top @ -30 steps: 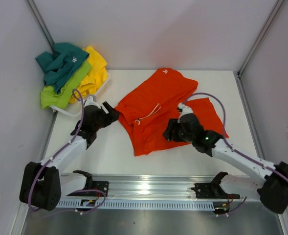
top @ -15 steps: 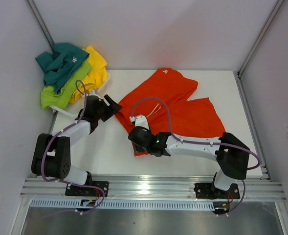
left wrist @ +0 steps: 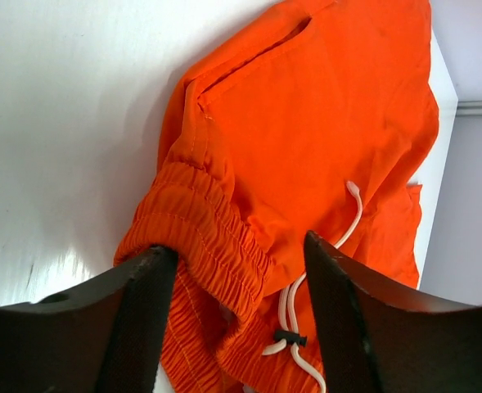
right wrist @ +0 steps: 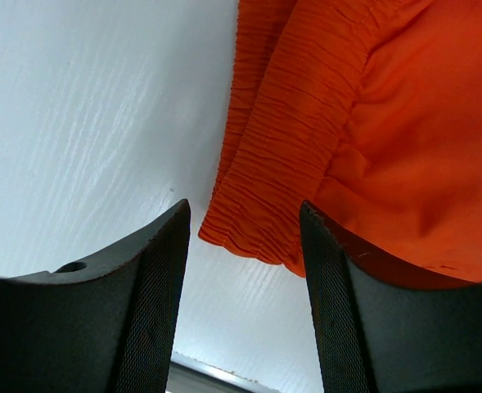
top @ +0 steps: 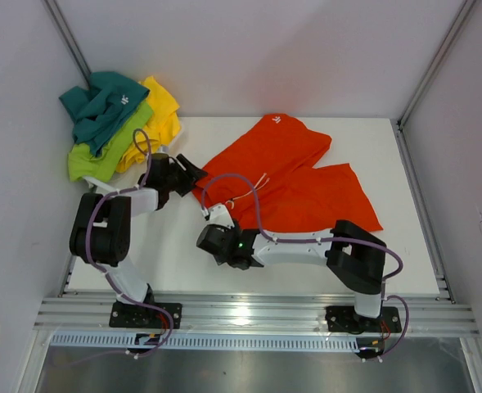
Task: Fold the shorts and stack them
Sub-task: Flatten the shorts out
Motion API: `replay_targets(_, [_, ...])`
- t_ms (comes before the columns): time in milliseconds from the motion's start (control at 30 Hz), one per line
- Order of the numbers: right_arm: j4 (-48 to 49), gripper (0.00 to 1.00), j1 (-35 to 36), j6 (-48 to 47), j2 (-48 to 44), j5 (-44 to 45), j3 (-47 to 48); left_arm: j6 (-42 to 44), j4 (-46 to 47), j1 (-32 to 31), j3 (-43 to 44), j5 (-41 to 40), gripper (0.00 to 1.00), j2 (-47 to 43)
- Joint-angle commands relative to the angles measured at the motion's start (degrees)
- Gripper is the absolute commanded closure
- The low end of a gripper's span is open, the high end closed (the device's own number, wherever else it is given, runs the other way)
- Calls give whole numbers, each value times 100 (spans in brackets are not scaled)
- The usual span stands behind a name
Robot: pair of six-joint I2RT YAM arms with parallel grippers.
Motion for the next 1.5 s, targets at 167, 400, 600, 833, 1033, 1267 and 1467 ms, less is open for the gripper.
replay_targets(167, [-620, 44, 169, 66, 765, 892, 913, -311, 635, 94, 336, 54, 53, 534])
replay_targets(400, [-1052, 48, 213, 154, 1117, 1368, 1292, -320, 671, 130, 547, -25, 81, 903])
replay_targets(600, [-1404, 52, 222, 224, 1284, 1798, 1459, -399, 785, 209, 521, 10, 92, 982])
replay_targets(833, [-1835, 59, 265, 321, 1468, 2106, 1679, -399, 794, 305, 565, 89, 100, 965])
replay_targets(1033, [-1896, 55, 476, 233, 1705, 2176, 1837, -381, 785, 314, 609, 151, 100, 974])
replay_targets(1267, [-2292, 55, 468, 312, 2066, 2519, 2136, -320, 750, 314, 644, 221, 100, 965])
replay_targets(1467, [-2564, 57, 477, 312, 2233, 2809, 2355, -285, 715, 314, 679, 256, 100, 991])
